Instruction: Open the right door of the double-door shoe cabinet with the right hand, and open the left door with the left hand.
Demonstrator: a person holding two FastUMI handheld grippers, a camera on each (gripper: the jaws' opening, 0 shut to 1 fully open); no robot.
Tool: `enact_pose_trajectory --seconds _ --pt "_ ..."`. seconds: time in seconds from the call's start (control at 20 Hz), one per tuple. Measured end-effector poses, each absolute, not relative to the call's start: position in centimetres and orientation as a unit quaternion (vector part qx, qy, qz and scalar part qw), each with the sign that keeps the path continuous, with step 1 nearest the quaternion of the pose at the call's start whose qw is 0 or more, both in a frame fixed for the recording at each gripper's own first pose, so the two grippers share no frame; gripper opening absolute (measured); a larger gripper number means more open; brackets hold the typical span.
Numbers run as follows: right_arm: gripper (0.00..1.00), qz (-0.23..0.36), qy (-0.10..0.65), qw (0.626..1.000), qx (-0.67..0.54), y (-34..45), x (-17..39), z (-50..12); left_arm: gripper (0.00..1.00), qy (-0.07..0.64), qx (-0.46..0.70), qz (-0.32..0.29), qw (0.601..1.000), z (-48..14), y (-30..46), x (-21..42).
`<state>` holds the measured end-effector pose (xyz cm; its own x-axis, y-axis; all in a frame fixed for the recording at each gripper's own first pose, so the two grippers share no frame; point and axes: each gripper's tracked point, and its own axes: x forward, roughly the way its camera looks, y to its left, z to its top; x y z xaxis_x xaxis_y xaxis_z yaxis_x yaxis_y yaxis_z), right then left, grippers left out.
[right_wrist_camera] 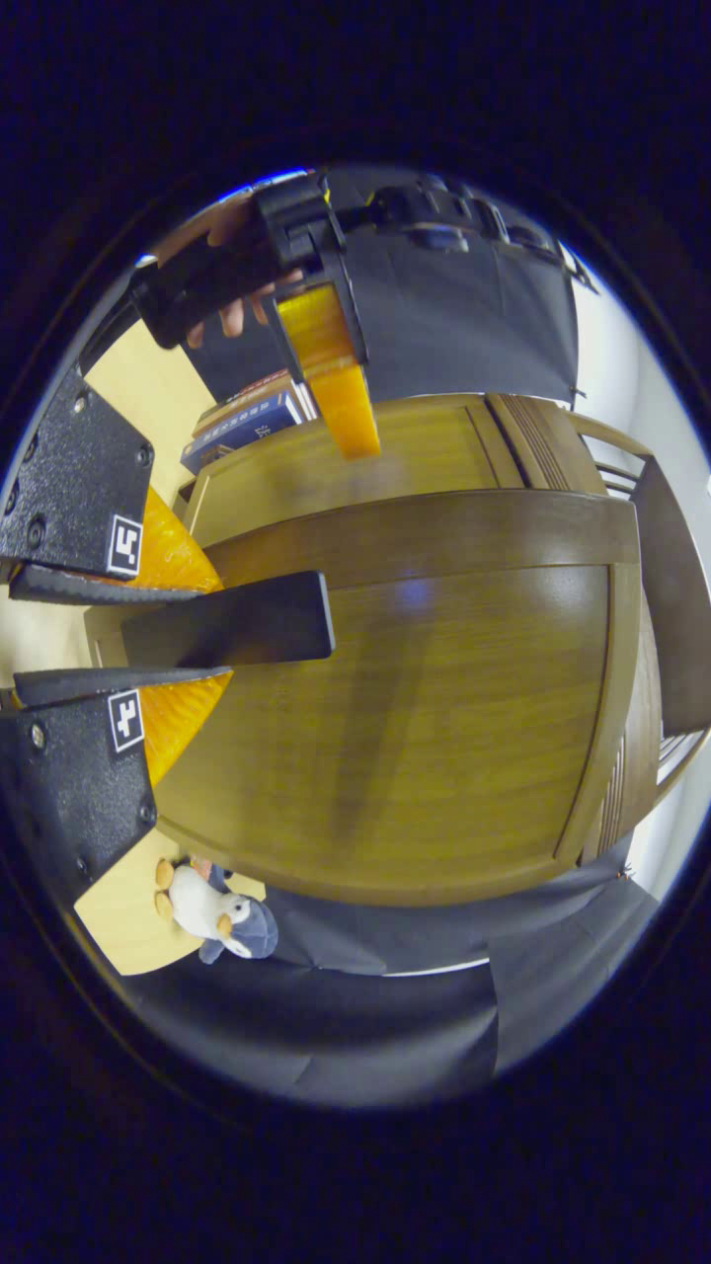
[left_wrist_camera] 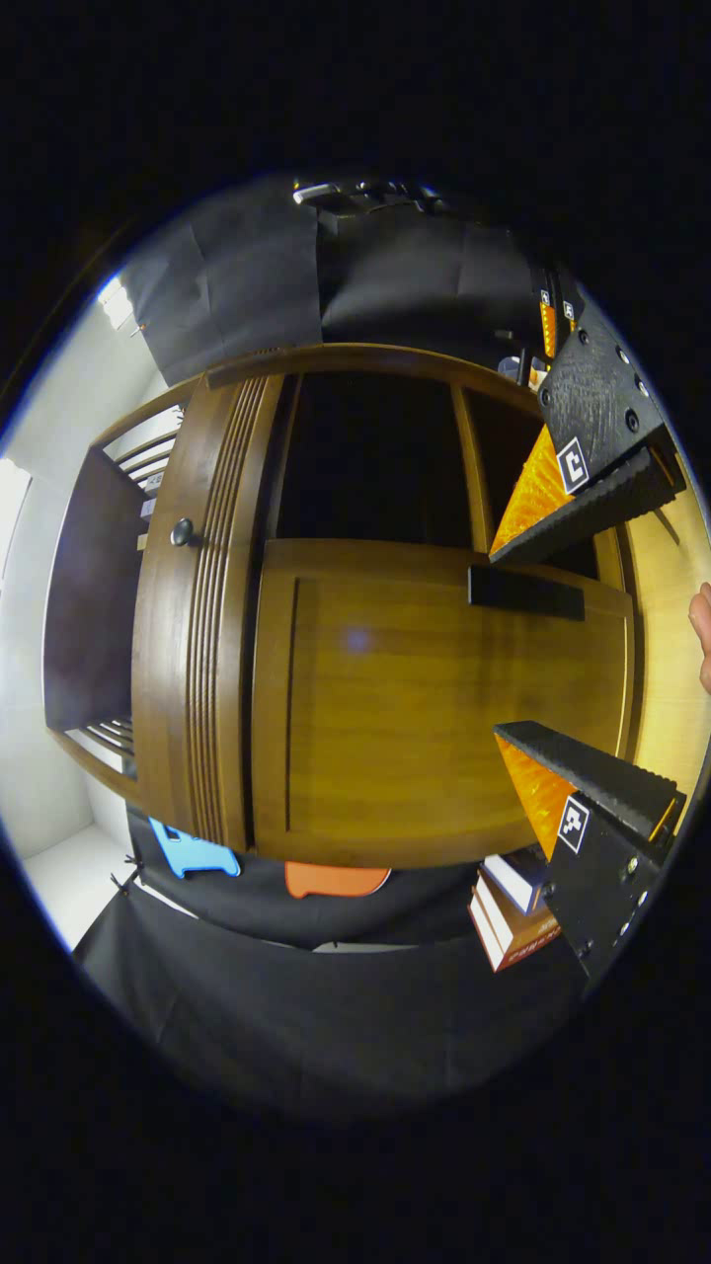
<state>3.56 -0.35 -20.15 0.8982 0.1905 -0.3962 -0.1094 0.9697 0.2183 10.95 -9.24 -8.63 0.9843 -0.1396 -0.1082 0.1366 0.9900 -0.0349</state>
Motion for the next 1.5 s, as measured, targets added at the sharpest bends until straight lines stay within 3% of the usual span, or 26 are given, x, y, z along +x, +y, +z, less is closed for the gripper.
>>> enact_pose_trajectory --seconds 0.7,0.75,0.8,1.0,1.05,1.15,1.2,1.35,1.4,1.5 --pt "0.29 0.024 0.224 0.970 0.096 -6.3 -2.8 -19.4 0.95 0.105 0.011 -0.088 0.991 -13.9 -11.6 16.8" --pt "0.29 0.018 0.225 0.969 0.102 -6.9 -3.2 -19.5 0.84 0.110 0.010 -0.089 0.990 -14.4 -11.6 17.2" --pt "0.28 0.012 0.225 0.968 0.112 -7.4 -3.4 -19.5 0.90 0.116 0.009 -0.088 0.989 -14.8 -11.6 17.4" --pt "0.27 -0.014 0.231 0.966 0.116 -9.3 -4.3 -19.6 0.84 0.122 0.006 -0.084 0.989 -15.3 -11.6 18.3" --pt "0.26 -0.021 0.229 0.968 0.101 -9.8 -4.4 -19.4 0.58 0.123 0.003 -0.079 0.989 -15.4 -11.5 18.5" --pt "0.24 -0.034 0.225 0.970 0.087 -10.8 -4.8 -19.2 0.71 0.114 -0.009 -0.081 0.990 -15.6 -11.6 18.5" --pt "0.24 -0.039 0.223 0.970 0.089 -11.2 -4.9 -19.1 0.49 0.113 -0.014 -0.088 0.990 -15.7 -12.0 18.5" --pt "0.24 -0.058 0.222 0.969 0.097 -12.9 -5.1 -18.7 0.43 0.117 -0.019 -0.091 0.989 -15.5 -12.4 18.4" --pt "0.24 -0.067 0.221 0.968 0.094 -13.3 -5.3 -18.5 0.34 0.116 -0.021 -0.091 0.989 -15.5 -12.3 18.5" --pt "0.23 -0.090 0.221 0.966 0.093 -14.9 -5.8 -18.6 0.36 0.121 -0.019 -0.096 0.988 -15.5 -12.3 18.4"
